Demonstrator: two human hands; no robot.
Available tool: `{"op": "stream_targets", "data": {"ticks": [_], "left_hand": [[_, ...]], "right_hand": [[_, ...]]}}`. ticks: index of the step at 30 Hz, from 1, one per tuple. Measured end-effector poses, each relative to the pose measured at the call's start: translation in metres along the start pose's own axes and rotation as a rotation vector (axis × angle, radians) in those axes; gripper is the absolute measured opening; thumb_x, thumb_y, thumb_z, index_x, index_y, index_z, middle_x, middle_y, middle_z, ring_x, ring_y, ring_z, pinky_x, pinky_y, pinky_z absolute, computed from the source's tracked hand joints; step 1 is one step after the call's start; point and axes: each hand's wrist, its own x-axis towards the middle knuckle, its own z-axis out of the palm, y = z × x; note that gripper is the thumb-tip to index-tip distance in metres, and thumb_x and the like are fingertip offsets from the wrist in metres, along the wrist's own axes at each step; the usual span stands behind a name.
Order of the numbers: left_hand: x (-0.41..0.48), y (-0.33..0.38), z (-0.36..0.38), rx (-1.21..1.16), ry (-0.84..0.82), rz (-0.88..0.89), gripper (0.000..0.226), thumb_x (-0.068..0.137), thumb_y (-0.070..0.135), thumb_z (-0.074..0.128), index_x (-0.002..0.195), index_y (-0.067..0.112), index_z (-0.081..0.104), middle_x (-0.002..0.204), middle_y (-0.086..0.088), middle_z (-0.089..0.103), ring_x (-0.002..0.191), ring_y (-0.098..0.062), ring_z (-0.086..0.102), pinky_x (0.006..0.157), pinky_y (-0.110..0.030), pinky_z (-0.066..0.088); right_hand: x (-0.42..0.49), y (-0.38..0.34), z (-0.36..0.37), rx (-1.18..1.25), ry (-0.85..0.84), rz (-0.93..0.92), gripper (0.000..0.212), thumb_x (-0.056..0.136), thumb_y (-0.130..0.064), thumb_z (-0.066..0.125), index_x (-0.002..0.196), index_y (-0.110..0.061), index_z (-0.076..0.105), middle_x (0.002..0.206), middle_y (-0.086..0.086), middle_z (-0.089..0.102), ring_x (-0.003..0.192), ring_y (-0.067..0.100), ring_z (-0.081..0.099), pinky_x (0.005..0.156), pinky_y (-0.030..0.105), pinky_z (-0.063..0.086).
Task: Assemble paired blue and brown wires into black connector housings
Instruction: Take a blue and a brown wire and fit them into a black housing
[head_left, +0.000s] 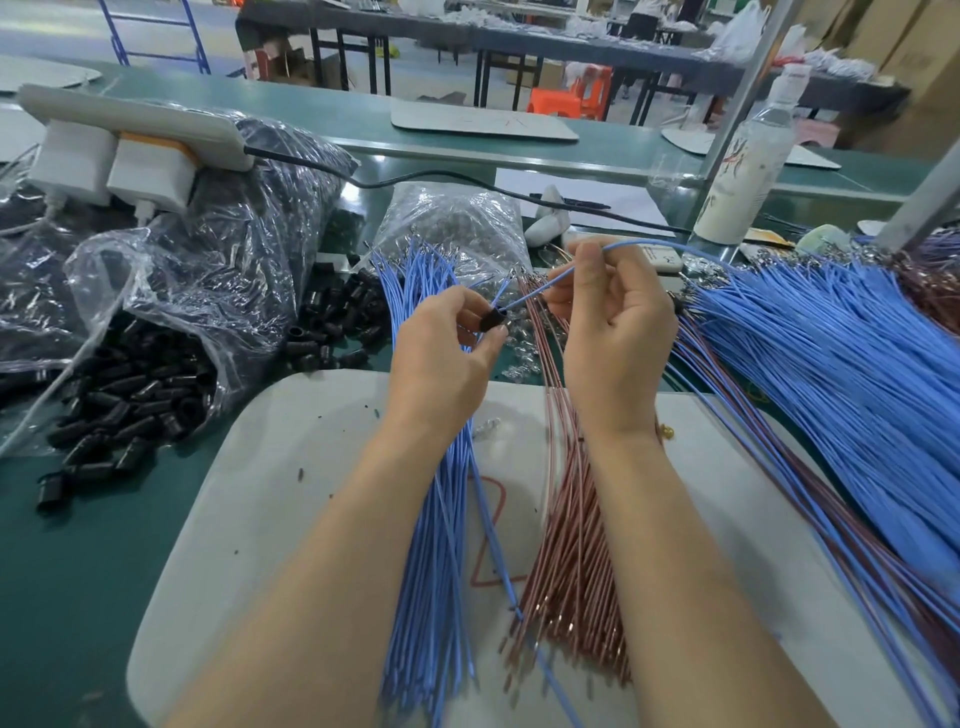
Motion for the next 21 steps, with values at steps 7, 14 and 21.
{"op": "stream_targets", "data": {"ticks": [7, 14, 21], "left_hand": [[0.000, 0.001, 0.001, 0.062, 0.002, 0.031, 0.010, 0.085, 0.018, 0.068, 0.092, 0.021, 0.061, 0.094, -0.001, 0.060, 0.081, -0.012, 0.055, 0.072, -0.023, 0.043], [-0.002, 0.003, 0.000, 0.108, 0.027, 0.142, 0.012, 0.086, 0.017, 0.066, 0.098, 0.016, 0.065, 0.091, 0.004, 0.057, 0.078, -0.004, 0.052, 0.076, -0.023, 0.042], [0.000, 0.002, -0.005, -0.100, -0.009, -0.084, 0.012, 0.087, 0.022, 0.064, 0.080, 0.025, 0.056, 0.080, 0.015, 0.060, 0.078, 0.001, 0.058, 0.069, -0.006, 0.042]], "right_hand": [[-0.001, -0.004, 0.003, 0.089, -0.111, 0.067, 0.020, 0.099, -0.018, 0.047, 0.082, -0.020, 0.057, 0.072, 0.009, 0.065, 0.064, 0.014, 0.066, 0.063, 0.030, 0.056], [0.005, 0.005, 0.000, 0.208, -0.166, 0.376, 0.016, 0.097, -0.011, 0.053, 0.082, -0.013, 0.060, 0.069, 0.001, 0.065, 0.062, 0.008, 0.064, 0.062, 0.021, 0.055], [0.010, 0.013, -0.005, 0.161, -0.063, 0.407, 0.016, 0.095, -0.008, 0.055, 0.080, -0.013, 0.058, 0.067, 0.000, 0.063, 0.056, 0.004, 0.063, 0.058, 0.018, 0.054]]}}
